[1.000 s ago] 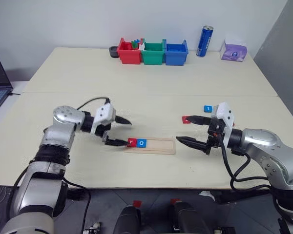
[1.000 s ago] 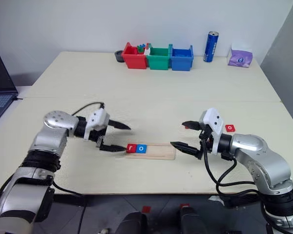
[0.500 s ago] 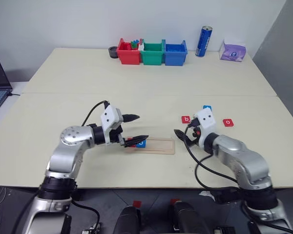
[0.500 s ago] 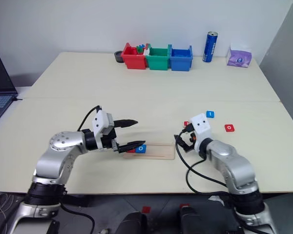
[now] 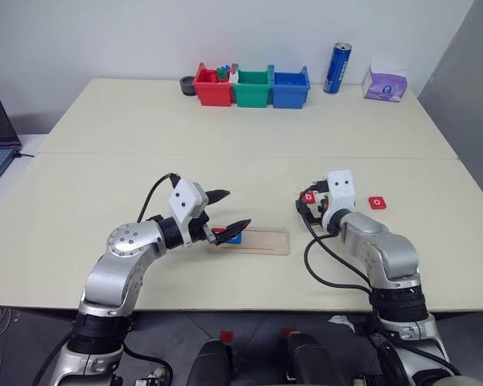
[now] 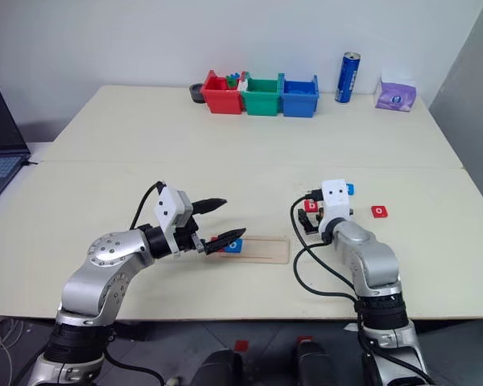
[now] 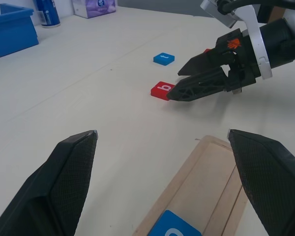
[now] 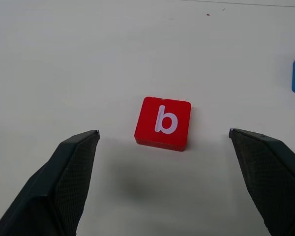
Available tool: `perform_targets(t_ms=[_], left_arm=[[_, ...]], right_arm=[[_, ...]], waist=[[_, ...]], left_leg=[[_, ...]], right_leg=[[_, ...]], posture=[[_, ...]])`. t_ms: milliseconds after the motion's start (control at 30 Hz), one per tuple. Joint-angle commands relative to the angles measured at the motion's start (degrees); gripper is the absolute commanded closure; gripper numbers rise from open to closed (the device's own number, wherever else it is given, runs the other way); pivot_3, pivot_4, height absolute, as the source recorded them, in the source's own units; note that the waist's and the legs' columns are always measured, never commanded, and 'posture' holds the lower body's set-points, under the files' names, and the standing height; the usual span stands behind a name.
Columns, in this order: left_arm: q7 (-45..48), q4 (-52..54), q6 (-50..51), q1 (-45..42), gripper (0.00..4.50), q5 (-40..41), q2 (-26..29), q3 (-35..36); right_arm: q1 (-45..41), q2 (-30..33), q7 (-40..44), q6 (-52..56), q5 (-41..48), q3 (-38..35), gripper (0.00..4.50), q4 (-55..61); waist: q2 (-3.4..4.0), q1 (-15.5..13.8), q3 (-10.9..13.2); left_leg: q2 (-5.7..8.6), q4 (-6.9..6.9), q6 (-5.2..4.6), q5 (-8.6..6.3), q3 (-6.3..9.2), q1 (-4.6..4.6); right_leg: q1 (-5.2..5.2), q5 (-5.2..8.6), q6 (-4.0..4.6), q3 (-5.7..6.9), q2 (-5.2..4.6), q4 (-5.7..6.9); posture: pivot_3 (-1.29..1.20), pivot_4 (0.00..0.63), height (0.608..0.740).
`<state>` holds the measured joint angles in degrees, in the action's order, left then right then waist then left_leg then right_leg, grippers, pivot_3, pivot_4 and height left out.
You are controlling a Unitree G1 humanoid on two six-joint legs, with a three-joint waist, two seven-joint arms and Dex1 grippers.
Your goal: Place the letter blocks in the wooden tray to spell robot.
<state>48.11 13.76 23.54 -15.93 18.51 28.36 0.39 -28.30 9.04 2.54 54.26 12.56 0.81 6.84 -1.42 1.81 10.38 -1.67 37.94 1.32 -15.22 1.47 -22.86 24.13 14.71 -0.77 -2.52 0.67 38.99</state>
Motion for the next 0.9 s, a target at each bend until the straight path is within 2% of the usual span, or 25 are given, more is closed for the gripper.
perform_targets(t_ms=[33,400,500,733,900], left_arm=[[-0.2,2.83,0.35,0.36,0.05,1.75,0.56,0.49],[0.58,6.11,2.52,2.69,0.05,3.76,1.35,-1.37],[0.2,6.26,2.66,3.07,0.0,3.84,1.48,-1.35],[-0.18,6.38,2.68,3.24,0.0,4.15,1.67,-1.51],[0.52,6.88,2.99,3.53,0.0,4.6,1.94,-2.23]], right_arm=[[-1.51,-1.17,-0.95,-1.33,-0.98,-0.92,0.0,-1.07],[-3.23,-4.09,-1.89,-3.42,-1.87,-2.54,0.0,-5.88],[-3.81,-4.12,-1.86,-4.35,-1.95,-3.65,0.6,-7.05],[-3.49,-3.23,-0.75,-3.86,-2.26,-3.67,3.03,-6.29],[0.34,1.59,2.25,6.1,-0.52,-3.31,3.04,4.83]], waist=[[0.0,0.01,0.0],[0.0,0.03,0.0],[0.01,0.03,0.0],[0.01,0.04,0.0],[0.01,-0.17,0.0]], left_leg=[[0.0,0.0,0.0,0.0,0.0,0.0],[0.0,0.0,0.0,0.0,-0.02,0.01],[0.0,0.0,0.0,0.0,-0.02,0.02],[0.0,-0.01,0.0,0.0,-0.03,0.02],[0.01,-0.02,0.0,0.0,-0.01,-0.02]], right_leg=[[0.0,-0.01,0.01,0.0,0.0,0.0],[0.0,-0.01,0.02,0.01,0.0,0.0],[-0.01,-0.02,0.02,0.01,0.0,0.0],[0.0,-0.02,0.03,0.01,0.01,0.0],[0.0,-0.01,0.03,0.01,0.0,-0.02]], posture=[[0.0,0.15,0.74],[0.0,0.15,0.74],[0.0,0.15,0.74],[0.0,0.15,0.74],[0.0,0.15,0.74]])
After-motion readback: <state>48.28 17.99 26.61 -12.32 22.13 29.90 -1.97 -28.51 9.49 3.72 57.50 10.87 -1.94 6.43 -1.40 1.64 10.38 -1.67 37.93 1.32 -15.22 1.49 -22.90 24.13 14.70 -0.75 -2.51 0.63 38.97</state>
